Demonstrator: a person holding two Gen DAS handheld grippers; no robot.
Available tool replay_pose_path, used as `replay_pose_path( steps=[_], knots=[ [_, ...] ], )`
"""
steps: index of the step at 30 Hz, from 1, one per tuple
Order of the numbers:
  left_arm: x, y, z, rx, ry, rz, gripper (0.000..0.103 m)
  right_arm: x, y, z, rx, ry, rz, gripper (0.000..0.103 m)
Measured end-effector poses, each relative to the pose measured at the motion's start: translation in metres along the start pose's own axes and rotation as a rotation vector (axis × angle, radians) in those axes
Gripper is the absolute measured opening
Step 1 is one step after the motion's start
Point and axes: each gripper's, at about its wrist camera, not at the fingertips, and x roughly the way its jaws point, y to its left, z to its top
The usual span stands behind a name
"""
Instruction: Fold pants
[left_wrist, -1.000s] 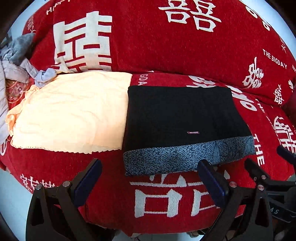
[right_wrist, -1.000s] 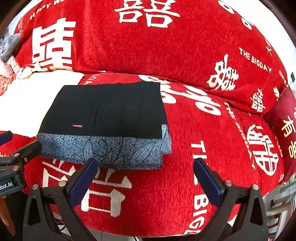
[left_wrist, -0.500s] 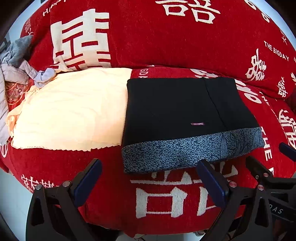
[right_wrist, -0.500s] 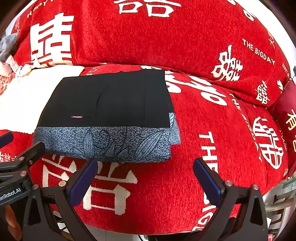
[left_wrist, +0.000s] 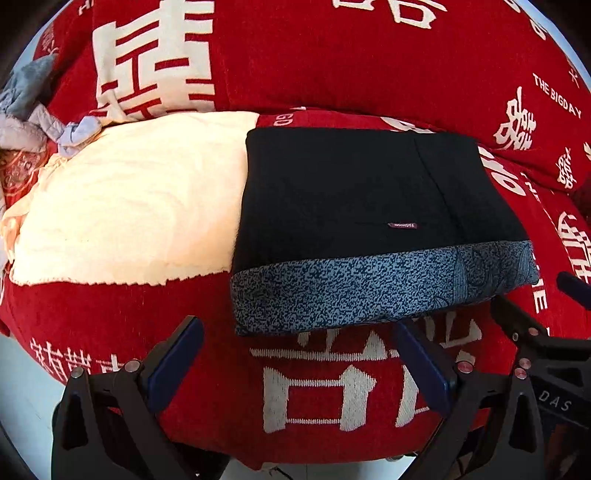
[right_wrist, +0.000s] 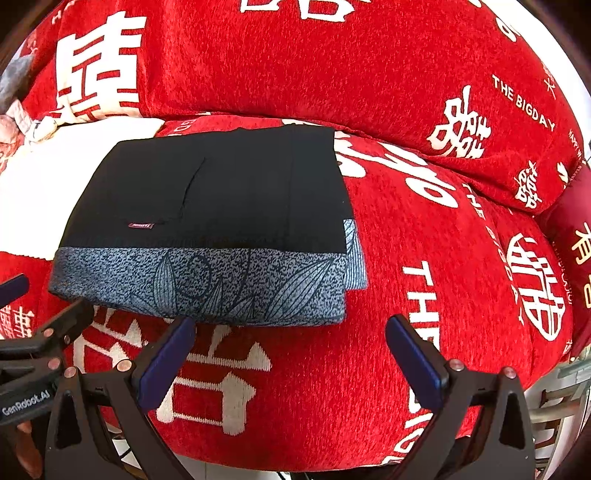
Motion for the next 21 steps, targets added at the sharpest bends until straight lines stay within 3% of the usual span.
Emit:
replay_pose_path(
  steps=[6, 21],
  knots=[
    [0.0006, -0.0007, 0.0023, 0.018, -0.002, 0.032, 0.103, 0.0045, 0.0015, 0.0038, -0.012, 0.014, -0.001, 0.103],
    [0.0052, 0.0024, 0.003, 0.008, 0.038, 0.02, 0.103, 0.0076, 0.0038, 0.004, -0.017, 0.026, -0.004, 0.103]
  ],
)
